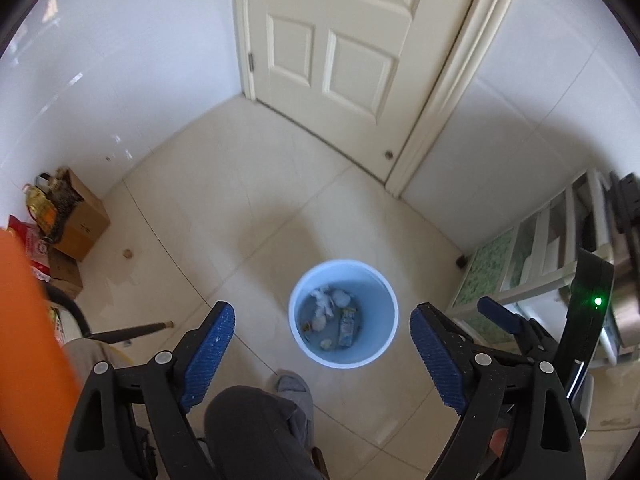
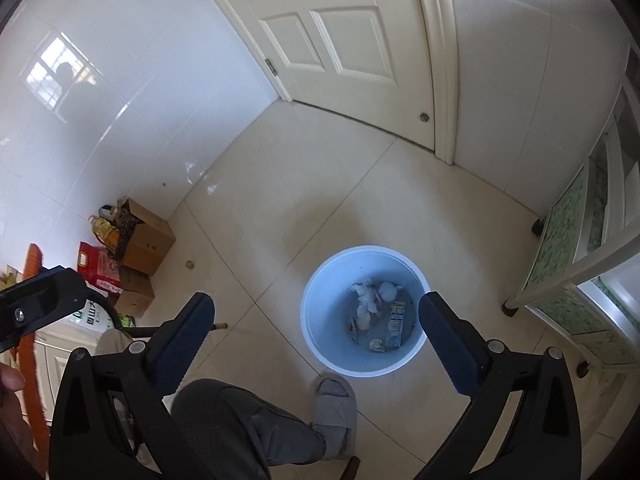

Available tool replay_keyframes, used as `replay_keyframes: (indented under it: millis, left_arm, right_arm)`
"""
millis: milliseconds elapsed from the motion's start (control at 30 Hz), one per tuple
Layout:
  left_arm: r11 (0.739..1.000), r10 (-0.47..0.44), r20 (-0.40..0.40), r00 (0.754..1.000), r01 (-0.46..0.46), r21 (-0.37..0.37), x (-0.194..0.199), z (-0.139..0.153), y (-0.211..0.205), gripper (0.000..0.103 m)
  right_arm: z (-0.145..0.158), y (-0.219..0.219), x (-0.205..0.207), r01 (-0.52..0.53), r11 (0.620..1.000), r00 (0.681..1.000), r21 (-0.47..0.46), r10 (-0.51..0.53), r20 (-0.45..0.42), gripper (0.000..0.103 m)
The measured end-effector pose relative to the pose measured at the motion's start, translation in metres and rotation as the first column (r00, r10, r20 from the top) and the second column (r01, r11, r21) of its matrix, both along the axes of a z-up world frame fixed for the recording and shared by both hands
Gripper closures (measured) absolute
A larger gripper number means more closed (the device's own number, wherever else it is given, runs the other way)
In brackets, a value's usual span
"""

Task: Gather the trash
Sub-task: 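Move both tools back toward the orange table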

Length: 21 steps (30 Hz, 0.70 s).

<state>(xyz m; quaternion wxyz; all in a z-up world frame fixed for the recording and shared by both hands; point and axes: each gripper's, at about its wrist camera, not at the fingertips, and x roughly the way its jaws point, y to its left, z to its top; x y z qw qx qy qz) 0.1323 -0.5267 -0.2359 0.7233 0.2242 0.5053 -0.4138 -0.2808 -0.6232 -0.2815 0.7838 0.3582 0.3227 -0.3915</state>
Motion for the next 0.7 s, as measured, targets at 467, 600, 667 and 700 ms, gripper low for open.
replay_keyframes:
  millis: [467,600,667,700]
  left_arm:
    - [0.931,0.241,0.178,0.954,-0.175,-0.321,-0.025,0.143,0.218,0.012]
    - [0.889,0.349,0.236,0.907,-0.240,-0.391,-0.035,0.169,0.285,0.012]
    - [0.870,0.395,0.259,0.881,-0.269,-0.413,-0.047,0.173,0.313,0.012]
    - [0.862,0.417,0.269,0.868,-0.284,-0.420,-0.055,0.174,0.324,0.012]
  right_arm:
    - [0.151,0.126,0.058,-0.139,0.956,0.977,-0.259,0.174,0.120,0.000]
    - [0.180,0.168,0.087,-0.209,0.925,0.957,-0.318,0.260,0.127,0.000]
    - [0.195,0.193,0.102,-0.243,0.904,0.942,-0.351,0.306,0.138,0.000]
    - [0.201,0.206,0.110,-0.261,0.893,0.934,-0.368,0.330,0.139,0.000]
